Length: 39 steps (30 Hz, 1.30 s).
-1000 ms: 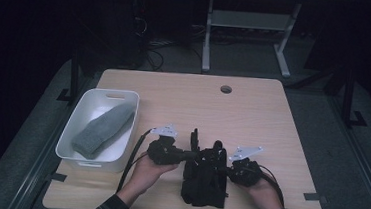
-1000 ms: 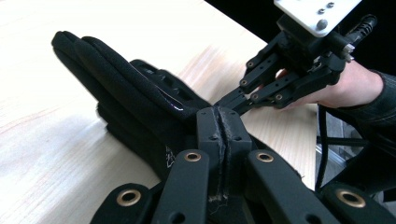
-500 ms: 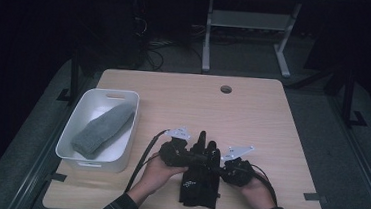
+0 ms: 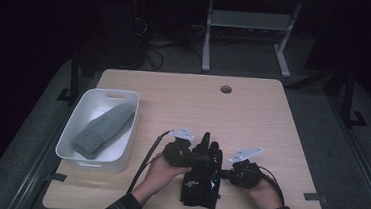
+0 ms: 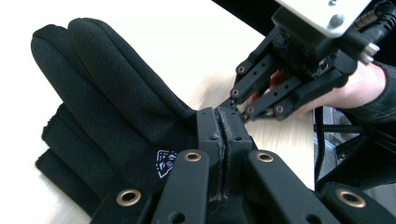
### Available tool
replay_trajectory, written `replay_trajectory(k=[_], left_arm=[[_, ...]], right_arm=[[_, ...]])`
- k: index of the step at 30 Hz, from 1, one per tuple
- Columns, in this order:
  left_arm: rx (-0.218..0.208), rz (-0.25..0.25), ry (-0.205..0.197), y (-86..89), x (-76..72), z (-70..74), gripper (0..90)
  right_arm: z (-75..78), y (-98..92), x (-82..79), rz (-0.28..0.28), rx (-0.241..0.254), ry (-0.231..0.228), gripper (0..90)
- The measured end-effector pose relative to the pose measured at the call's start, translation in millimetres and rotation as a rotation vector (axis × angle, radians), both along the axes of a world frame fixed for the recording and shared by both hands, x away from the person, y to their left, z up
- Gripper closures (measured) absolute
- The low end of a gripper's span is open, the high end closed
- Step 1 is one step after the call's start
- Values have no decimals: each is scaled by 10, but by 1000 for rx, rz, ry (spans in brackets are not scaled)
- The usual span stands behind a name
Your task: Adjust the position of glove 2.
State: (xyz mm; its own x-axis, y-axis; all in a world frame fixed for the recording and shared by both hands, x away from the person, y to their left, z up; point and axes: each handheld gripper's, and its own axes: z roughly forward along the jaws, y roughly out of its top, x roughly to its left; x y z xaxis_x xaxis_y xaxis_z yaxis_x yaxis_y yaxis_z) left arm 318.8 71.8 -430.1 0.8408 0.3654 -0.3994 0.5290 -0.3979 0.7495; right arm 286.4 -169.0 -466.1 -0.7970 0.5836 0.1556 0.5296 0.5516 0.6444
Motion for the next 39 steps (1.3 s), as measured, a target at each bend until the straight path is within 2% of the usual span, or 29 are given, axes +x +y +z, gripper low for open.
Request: replay_trajectory(k=[6, 12, 15, 16, 17, 18, 20, 24, 26, 30, 33, 34, 36, 38, 39], left_arm=[[5, -7, 8, -91, 0, -40, 881], [50, -27, 2, -157, 15, -125, 879], [60, -31, 8, -160, 28, -165, 860], [58, -27, 21, -165, 27, -175, 820], [62, -28, 24, -172, 25, -184, 820], [66, -31, 26, -179, 26, -192, 782], [76, -33, 23, -187, 22, -207, 715], [69, -28, 16, -168, 14, -174, 687], [66, -29, 5, -142, -5, -136, 729], [83, -40, -29, -94, -94, -81, 886], [111, -55, -53, -81, -192, -76, 892], [123, -63, -62, -72, -227, -80, 892], [143, -74, -68, -47, -293, -95, 892], [154, -85, -54, -23, -343, -115, 892], [145, -85, -41, -12, -368, -131, 892]], right_arm=[[-9, 53, 9, 14, 15, 4, 900], [-9, 78, 4, 22, 19, -1, 900], [17, 4, 12, -3, 23, -11, 900], [36, -60, 25, -28, 26, -11, 899], [36, -60, 25, -28, 26, -11, 899], [40, -94, 35, -43, 29, -20, 890], [54, -195, 60, -77, 39, -29, 845], [62, -284, 80, -103, 34, -37, 815], [60, -332, 92, -122, 33, -48, 751], [22, -409, 127, -170, -1, -86, 511], [-13, -473, 176, -212, -28, -119, 376], [-23, -520, 205, -244, -37, -134, 334], [-28, -545, 216, -258, -39, -134, 325], [-36, -596, 233, -283, -41, -131, 311], [-40, -611, 237, -290, -43, -127, 302]])
